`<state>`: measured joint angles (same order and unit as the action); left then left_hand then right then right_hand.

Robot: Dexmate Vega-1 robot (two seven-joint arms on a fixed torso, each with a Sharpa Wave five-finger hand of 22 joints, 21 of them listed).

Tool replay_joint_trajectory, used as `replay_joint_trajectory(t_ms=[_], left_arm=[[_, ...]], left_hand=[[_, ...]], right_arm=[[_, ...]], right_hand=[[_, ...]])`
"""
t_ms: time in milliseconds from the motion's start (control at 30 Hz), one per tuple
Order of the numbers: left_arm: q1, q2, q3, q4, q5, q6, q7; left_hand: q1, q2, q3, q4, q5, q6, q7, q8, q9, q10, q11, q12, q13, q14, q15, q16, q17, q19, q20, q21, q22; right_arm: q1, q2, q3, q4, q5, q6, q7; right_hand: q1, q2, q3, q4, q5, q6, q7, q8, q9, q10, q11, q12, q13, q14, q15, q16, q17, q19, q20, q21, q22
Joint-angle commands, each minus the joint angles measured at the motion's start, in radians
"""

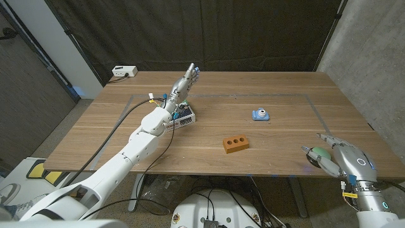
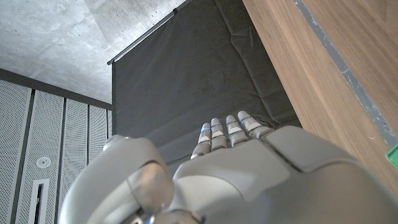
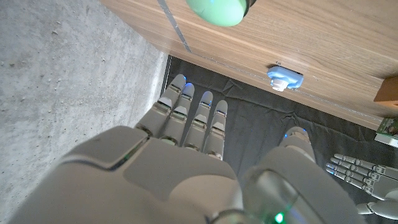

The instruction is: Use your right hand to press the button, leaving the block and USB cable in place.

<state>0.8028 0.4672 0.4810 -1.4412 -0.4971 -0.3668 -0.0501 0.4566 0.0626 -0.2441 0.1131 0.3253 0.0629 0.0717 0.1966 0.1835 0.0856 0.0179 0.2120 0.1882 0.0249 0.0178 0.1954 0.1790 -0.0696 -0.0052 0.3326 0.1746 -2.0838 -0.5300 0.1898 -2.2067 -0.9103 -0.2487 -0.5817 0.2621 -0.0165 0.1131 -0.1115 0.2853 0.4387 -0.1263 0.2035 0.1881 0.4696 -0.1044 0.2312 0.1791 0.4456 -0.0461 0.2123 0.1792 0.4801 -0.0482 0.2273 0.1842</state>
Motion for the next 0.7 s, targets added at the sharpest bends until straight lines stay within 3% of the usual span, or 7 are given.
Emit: replay_joint_trajectory(t_ms=[33,700], left_arm=[[-0.01,-0.003,0.005,0.01,-0.002,0.0,-0.01],[-0.013,-0.001,0.004,0.008,-0.004,0.02,-0.004]], left_hand=[[0.004,0.005,-0.006,0.001,0.005,0.005,-0.004,0.006,0.003,0.012,0.0,-0.002,0.002,0.013,-0.002,0.002,0.004,0.002,-0.001,-0.002,0.002],[0.008,0.01,-0.009,0.0,0.005,0.009,-0.008,0.006,0.003,0.016,-0.002,-0.001,0.003,0.023,-0.008,0.004,0.004,0.014,0.007,-0.006,0.002]], right_arm=[[0.016,-0.041,-0.045,0.026,0.018,-0.065,-0.011],[0.049,-0.091,-0.109,0.066,0.11,-0.141,-0.029]], right_hand=[[0.009,0.013,0.006,-0.004,0.008,0.028,0.01,0.01,0.005,0.026,0.006,0.005,0.005,-0.014,-0.107,-0.012,0.004,-0.007,-0.109,-0.001,0.004],[0.026,0.029,0.015,-0.008,0.006,0.052,0.013,0.013,0.005,0.051,0.001,0.009,0.005,0.002,-0.106,-0.014,0.003,0.003,-0.108,-0.003,0.004]])
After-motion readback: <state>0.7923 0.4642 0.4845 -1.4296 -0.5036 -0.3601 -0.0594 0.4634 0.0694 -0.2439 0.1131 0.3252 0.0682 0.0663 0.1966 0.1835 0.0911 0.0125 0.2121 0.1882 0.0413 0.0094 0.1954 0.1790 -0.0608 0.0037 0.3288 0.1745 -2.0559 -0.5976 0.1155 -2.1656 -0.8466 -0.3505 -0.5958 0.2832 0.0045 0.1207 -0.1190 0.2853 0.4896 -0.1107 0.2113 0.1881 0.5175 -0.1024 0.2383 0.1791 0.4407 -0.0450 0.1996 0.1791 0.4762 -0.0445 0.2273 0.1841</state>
